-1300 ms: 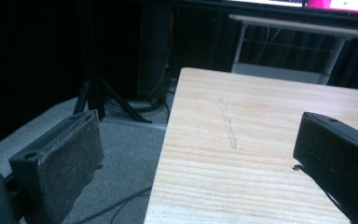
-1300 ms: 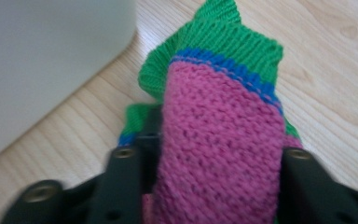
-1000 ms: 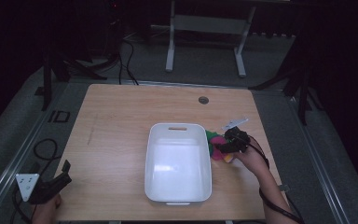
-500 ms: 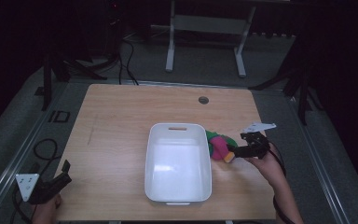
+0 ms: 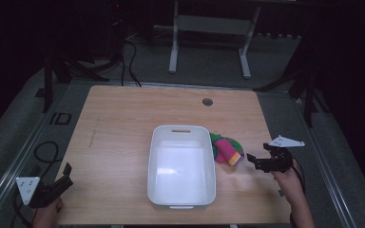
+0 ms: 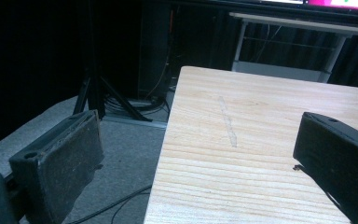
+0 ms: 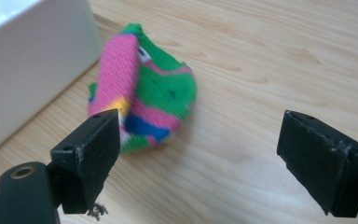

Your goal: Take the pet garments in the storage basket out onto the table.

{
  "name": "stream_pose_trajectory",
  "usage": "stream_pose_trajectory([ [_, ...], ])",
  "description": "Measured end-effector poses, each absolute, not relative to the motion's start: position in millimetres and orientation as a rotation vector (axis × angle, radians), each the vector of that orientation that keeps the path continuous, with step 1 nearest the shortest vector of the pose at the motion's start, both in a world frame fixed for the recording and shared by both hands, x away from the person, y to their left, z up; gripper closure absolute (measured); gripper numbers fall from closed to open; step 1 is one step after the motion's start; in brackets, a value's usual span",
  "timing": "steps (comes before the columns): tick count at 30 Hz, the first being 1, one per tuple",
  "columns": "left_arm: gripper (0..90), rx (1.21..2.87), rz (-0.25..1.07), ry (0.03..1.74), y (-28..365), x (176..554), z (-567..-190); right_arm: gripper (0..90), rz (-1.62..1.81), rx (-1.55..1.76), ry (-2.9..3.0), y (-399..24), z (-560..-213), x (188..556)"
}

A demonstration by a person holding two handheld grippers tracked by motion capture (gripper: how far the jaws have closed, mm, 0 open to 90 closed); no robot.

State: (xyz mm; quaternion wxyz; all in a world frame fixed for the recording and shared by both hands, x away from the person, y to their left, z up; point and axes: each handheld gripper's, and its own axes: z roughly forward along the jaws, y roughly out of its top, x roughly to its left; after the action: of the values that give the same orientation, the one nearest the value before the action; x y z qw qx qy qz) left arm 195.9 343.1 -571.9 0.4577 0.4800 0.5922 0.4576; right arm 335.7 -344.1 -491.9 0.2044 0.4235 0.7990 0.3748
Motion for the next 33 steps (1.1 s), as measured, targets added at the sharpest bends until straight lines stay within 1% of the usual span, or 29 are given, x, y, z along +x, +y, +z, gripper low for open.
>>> stream_pose_trajectory([
  [14,1.8,1.186,1.131,1.457,343,196,-572,12.7,1.024,1.258,2.154,-372,-532,308],
  [26,1.8,1.188,1.135,1.454,343,196,-572,12.7,1.041,1.328,2.035,-383,-551,285],
  [33,1.8,1.18,1.134,1.454,343,196,-572,12.8,1.091,1.343,1.953,-385,-551,271],
])
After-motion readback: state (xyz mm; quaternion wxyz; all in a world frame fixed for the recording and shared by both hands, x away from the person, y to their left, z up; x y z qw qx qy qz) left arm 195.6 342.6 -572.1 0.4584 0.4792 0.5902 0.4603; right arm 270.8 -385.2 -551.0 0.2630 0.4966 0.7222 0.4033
